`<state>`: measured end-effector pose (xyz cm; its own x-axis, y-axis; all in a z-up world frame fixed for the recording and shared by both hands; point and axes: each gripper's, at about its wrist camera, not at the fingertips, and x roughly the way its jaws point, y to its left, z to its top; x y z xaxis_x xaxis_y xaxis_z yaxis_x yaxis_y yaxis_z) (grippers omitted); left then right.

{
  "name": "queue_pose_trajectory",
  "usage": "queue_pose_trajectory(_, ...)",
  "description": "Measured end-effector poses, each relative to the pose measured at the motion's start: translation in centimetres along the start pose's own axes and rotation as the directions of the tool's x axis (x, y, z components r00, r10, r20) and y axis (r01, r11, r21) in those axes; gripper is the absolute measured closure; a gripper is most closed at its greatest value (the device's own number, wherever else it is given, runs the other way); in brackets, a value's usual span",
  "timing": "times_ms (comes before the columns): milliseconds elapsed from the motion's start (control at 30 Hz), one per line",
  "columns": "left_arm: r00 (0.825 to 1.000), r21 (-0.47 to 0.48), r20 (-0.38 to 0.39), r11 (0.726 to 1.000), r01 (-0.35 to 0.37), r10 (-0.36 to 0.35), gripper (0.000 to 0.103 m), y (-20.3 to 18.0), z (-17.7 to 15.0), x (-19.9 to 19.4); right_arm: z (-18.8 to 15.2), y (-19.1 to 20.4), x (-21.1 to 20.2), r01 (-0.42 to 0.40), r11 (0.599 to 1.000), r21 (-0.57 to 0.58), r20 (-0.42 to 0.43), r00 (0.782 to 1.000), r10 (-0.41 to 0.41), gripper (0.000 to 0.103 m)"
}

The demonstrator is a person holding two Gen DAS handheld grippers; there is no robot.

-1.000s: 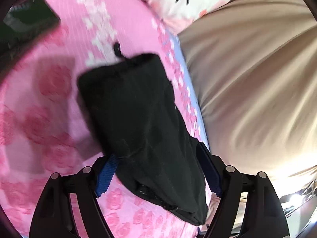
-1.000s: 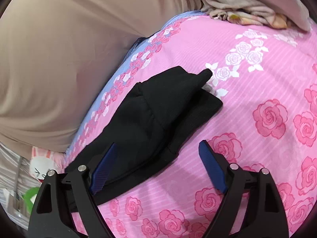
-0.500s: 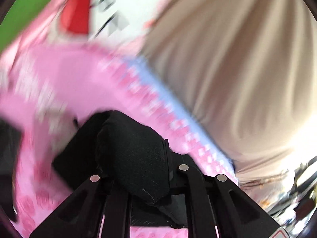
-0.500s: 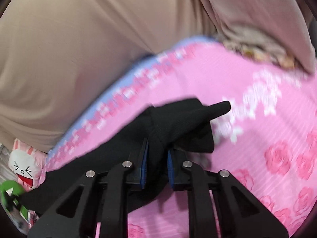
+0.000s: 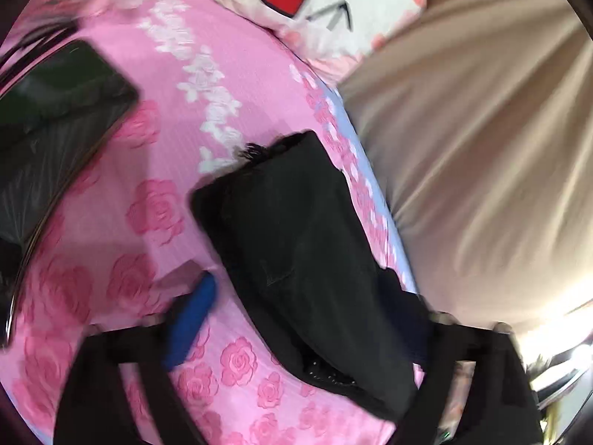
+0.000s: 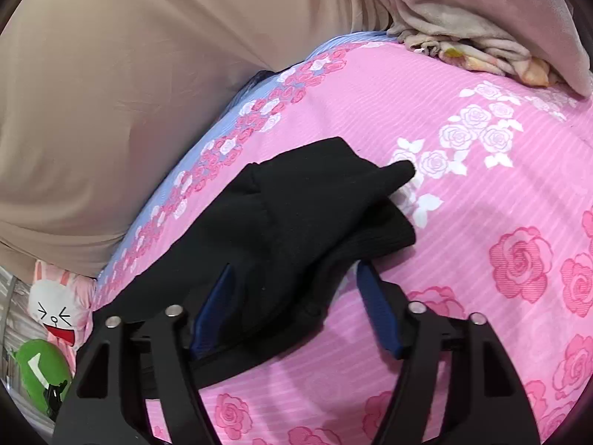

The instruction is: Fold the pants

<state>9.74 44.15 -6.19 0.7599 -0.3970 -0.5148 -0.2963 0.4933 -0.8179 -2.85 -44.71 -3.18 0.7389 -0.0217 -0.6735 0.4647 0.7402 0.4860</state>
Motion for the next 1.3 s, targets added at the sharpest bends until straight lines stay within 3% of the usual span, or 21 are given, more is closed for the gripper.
queue_pose_trajectory(67,1.000,-0.031,-0.020,0.999,0.011,-0.012,0.014,0.4,-0.1,0.9,0.1,0.2,0.2,-0.010,1.000,0.003,0.001,1.000,0.010,0.023)
queue_pose_trajectory(167,0.999,-0.005,-0.006,0.999,-0.045,0.045,0.014,-0.6,0.5,2.4,0.6,0.7,0.9,-0.004,1.000,0.005,0.011,1.000,0.004,0.024)
queue_pose_trajectory(233,0.997,0.020,-0.014,0.997,-0.071,0.071,0.017,-1.5,1.2,3.8,0.9,1.0,1.9,0.000,1.000,0.008,-0.012,1.000,0.000,0.060)
queue_pose_trajectory(267,0.995,0.036,0.001,0.995,-0.095,0.095,0.034,-2.0,1.4,4.5,1.1,1.0,2.3,0.020,1.000,0.010,-0.014,1.000,-0.020,0.078)
queue_pose_trajectory(333,0.989,0.050,-0.052,0.990,-0.132,0.135,0.075,-2.8,1.9,6.1,1.4,1.6,2.0,0.001,1.000,0.001,0.011,1.000,-0.001,0.087)
queue_pose_trajectory(433,0.996,0.061,-0.038,0.995,-0.082,0.085,0.085,-5.3,2.5,4.5,3.0,3.4,-1.9,-0.076,0.997,-0.017,0.083,0.994,0.077,0.090)
queue_pose_trajectory(533,0.998,0.109,-0.033,0.993,-0.052,0.056,0.087,-7.8,2.0,1.8,3.5,5.0,-6.2,-0.064,0.993,-0.102,0.107,0.991,0.075,0.090)
queue_pose_trajectory(633,0.992,0.150,-0.069,0.984,-0.099,0.110,0.087,-7.5,0.6,1.2,2.0,2.9,-7.8,0.040,0.990,-0.133,0.103,0.994,-0.027,0.089)
queue_pose_trajectory(733,0.969,0.115,-0.135,0.974,-0.194,0.209,0.087,-3.2,-0.9,3.1,0.0,-2.6,-5.5,0.096,0.994,-0.046,-0.023,0.995,-0.097,0.087)
queue_pose_trajectory(767,0.967,0.089,-0.151,0.977,-0.192,0.204,0.083,-1.8,-1.2,3.7,-1.0,-4.5,-4.5,0.092,0.996,-0.004,-0.069,0.993,-0.092,0.085)
queue_pose_trajectory(800,0.975,0.057,-0.155,0.986,-0.154,0.162,0.083,-0.6,-1.2,3.6,-1.5,-5.1,-5.0,0.052,0.999,0.017,-0.038,0.998,-0.051,0.079)
queue_pose_trajectory(833,0.979,0.031,-0.152,0.991,-0.131,0.134,0.083,-0.1,-1.1,3.2,-1.5,-5.2,-6.0,0.062,0.998,0.024,-0.023,0.998,-0.062,0.076)
queue_pose_trajectory(900,0.983,0.040,-0.126,0.991,-0.129,0.133,0.083,-0.6,-0.9,1.6,-1.4,-4.4,-8.6,0.159,0.987,-0.027,0.043,0.987,-0.158,0.070)
queue_pose_trajectory(933,0.982,0.086,-0.088,0.984,-0.157,0.165,0.083,-1.7,-0.9,0.3,-1.4,-4.0,-9.6,0.205,0.977,-0.054,0.070,0.977,-0.201,0.070)
queue_pose_trajectory(1000,0.975,0.177,0.021,0.959,-0.219,0.219,0.086,-4.5,-1.0,-2.6,-1.6,-2.3,-12.2,0.336,0.935,-0.112,0.174,0.933,-0.315,0.068)
queue_pose_trajectory(1033,0.974,0.212,0.063,0.951,-0.225,0.216,0.087,-5.9,-1.3,-4.1,-1.9,-1.0,-13.1,0.363,0.919,-0.152,0.212,0.920,-0.328,0.068)
queue_pose_trajectory(1100,0.978,0.296,0.117,0.933,-0.203,0.176,0.087,-9.0,-2.5,-6.8,-2.5,2.6,-13.8,0.339,0.910,-0.239,0.254,0.926,-0.279,0.068)
queue_pose_trajectory(1167,0.981,0.364,0.126,0.913,-0.186,0.149,0.086,-11.7,-3.7,-7.1,-3.1,7.1,-12.7,0.245,0.908,-0.341,0.237,0.957,-0.169,0.068)
queue_pose_trajectory(1233,0.991,0.432,0.064,0.892,-0.131,0.115,0.082,-13.7,-5.7,-5.3,-4.7,13.1,-9.7,0.118,0.875,-0.470,0.158,0.986,-0.048,0.068)
queue_pose_trajectory(1300,0.993,0.473,-0.035,0.877,-0.083,0.113,0.079,-14.6,-7.9,-1.7,-6.4,17.8,-6.7,-0.020,0.838,-0.546,0.043,0.998,0.053,0.068)
